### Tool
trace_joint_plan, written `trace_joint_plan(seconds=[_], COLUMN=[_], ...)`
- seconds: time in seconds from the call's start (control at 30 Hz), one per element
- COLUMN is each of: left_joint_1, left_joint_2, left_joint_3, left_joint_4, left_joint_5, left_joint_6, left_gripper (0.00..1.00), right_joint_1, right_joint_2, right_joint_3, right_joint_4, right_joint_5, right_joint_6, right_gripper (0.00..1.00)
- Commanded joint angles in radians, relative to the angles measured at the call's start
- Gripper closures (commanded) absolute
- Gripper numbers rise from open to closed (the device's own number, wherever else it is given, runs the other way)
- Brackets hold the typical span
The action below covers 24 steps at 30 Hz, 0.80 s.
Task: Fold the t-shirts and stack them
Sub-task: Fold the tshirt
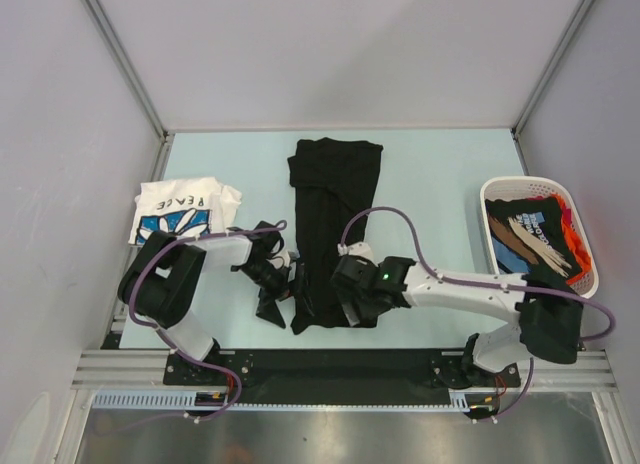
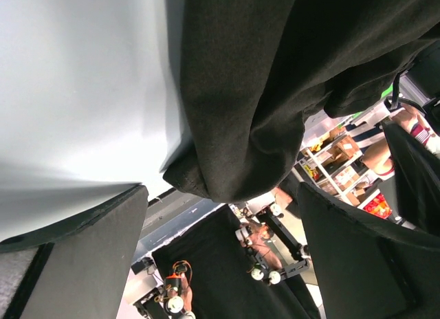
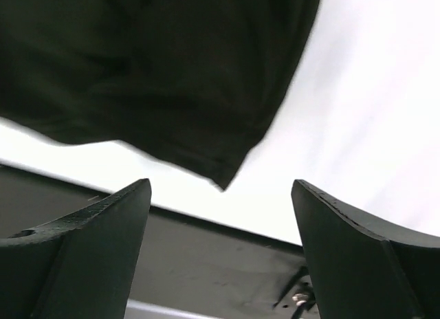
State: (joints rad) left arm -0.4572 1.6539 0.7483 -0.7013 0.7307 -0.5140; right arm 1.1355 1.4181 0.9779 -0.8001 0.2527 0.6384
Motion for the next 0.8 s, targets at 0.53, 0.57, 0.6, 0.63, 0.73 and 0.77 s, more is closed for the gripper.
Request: trace_joint_plan(seconds=[0.53,0.57,0.6,0.63,0.73,0.77], left_joint_1=[0.057,0.058,0.060,0.060,0.063,0.064], left_joint_2=[0.040,0.040,0.041,0.041,0.041,0.043], left_joint_3=[-0.010,-0.010,-0.009,-0.009,-0.010,-0.010], left_joint_4=[0.074,0.074,0.075,0.075,0.074,0.074], left_joint_5=[-0.126,-0.125,-0.125,-0.125,-0.125,-0.125], left_joint_6=[0.138,0.140,0.138,0.140,0.140,0.140], left_gripper=[0.00,0.00,0.00,0.00,0.00,0.00], right_joint_1=[0.106,0.106,0.106,0.106,0.102,0.105], right_joint_2=[0.260,0.269,0.291,0.301,0.337,0.341], right_joint_3=[0.186,0.188,0.189,0.192,0.200,0.202], right_joint_4=[0.013,0.025,0.030,0.032,0.033,0.030], right_joint_5=[0.102,0.088,0.071,0.062,0.019,0.010], right_joint_6=[-0.060,-0.068,-0.074,-0.075,-0.086,-0.085], right_gripper=[0.26,0.28,0.29,0.30,0.37,0.46])
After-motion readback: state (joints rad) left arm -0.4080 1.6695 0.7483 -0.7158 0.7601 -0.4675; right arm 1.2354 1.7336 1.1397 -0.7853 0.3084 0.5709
